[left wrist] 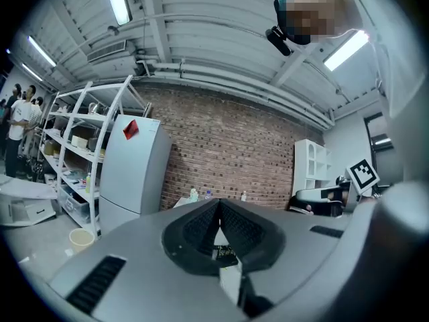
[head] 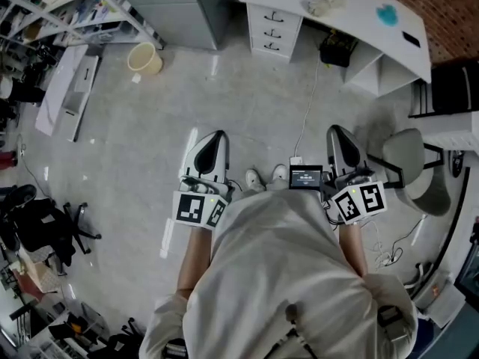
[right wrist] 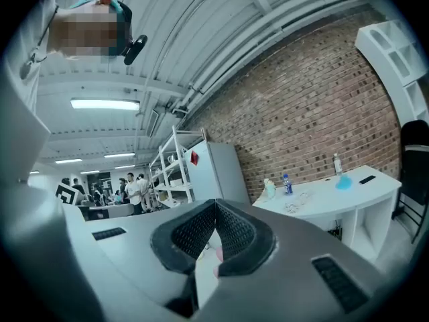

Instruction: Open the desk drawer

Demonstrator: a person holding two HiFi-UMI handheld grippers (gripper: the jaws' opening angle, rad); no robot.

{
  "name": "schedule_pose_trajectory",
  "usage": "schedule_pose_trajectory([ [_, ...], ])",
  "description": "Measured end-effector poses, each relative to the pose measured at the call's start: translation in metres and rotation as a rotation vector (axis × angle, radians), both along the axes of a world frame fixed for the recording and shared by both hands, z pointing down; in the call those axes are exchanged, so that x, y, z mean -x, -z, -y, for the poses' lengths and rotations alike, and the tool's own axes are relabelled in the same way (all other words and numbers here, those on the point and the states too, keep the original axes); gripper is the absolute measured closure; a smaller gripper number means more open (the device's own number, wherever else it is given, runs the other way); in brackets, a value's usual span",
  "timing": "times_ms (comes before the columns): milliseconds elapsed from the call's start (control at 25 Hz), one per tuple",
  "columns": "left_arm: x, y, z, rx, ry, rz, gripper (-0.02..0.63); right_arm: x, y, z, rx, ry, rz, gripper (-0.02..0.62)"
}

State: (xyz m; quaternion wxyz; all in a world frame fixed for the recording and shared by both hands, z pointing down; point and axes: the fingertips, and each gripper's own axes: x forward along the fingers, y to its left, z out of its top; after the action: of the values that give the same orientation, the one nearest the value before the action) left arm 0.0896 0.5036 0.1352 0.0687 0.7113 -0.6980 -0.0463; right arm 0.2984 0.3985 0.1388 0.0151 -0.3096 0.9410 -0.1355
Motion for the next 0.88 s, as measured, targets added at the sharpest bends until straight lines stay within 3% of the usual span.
schedule_pose_trajectory([
  [240, -0.011, 0.004, 0.011, 0.009, -0.001, -0.004, 0.598, -0.010, 0.009, 0.013, -0.014, 0.014, 0.022, 0.569],
  [640, -0.062, 0.006, 0.043, 0.008, -0.032, 0.017, 0.598, -0.056, -0.001, 0.039, 0.012, 0.011, 0.054, 0.569],
  [880, -0.066, -0.002, 0.052, 0.021, -0.008, 0.002, 0.598, -0.064, -0.003, 0.047, -0.028, 0.028, 0.008, 0.569],
])
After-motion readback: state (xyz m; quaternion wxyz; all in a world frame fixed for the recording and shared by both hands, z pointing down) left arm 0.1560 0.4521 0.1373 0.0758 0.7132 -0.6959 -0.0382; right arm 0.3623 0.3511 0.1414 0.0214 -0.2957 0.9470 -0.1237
